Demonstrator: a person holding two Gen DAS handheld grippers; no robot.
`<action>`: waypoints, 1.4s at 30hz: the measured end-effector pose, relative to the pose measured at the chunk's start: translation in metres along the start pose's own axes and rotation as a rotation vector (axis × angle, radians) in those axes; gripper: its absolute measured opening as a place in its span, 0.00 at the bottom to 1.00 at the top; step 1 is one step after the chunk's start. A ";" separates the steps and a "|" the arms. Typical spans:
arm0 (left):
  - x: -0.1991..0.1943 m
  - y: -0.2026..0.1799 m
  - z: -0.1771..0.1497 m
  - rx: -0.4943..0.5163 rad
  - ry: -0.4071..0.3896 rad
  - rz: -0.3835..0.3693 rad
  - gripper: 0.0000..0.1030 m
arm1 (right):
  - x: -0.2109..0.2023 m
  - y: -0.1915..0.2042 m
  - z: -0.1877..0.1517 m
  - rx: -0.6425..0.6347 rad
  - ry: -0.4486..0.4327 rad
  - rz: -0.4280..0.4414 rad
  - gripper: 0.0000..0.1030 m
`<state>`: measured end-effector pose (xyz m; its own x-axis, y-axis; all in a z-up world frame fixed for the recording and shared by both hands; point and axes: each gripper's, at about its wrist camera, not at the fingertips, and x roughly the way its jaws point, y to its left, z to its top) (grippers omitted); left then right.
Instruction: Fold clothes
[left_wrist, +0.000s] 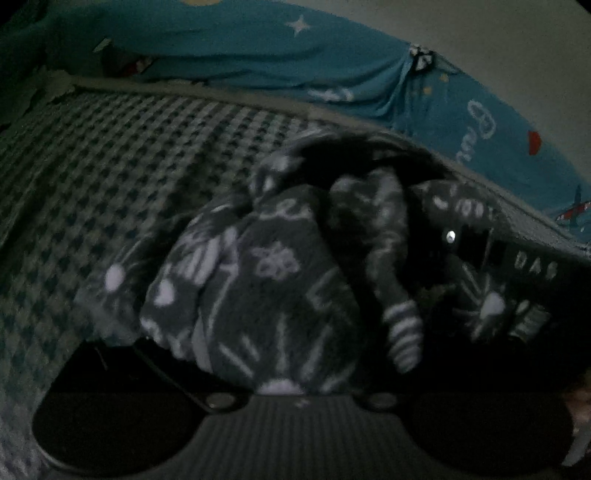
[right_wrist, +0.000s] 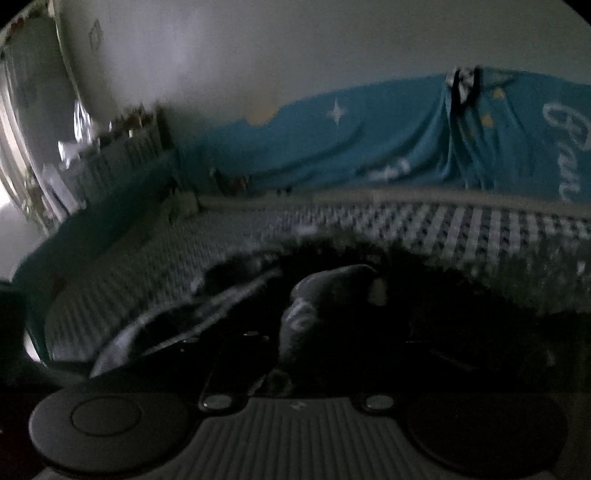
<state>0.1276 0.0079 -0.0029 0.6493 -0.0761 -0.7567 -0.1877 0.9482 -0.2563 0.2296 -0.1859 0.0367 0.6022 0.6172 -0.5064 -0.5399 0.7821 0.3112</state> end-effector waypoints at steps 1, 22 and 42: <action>0.002 -0.003 0.003 0.002 -0.011 -0.005 0.99 | -0.002 -0.002 0.004 0.003 -0.015 0.002 0.20; 0.020 -0.083 0.119 0.045 -0.287 -0.116 0.95 | -0.086 -0.059 0.087 0.079 -0.437 -0.119 0.19; 0.050 -0.009 0.100 -0.148 -0.090 0.062 1.00 | -0.050 -0.101 0.051 0.212 -0.104 -0.452 0.33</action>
<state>0.2355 0.0270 0.0220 0.6953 0.0154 -0.7186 -0.3318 0.8937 -0.3019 0.2836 -0.2919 0.0714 0.8092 0.2102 -0.5486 -0.0873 0.9665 0.2415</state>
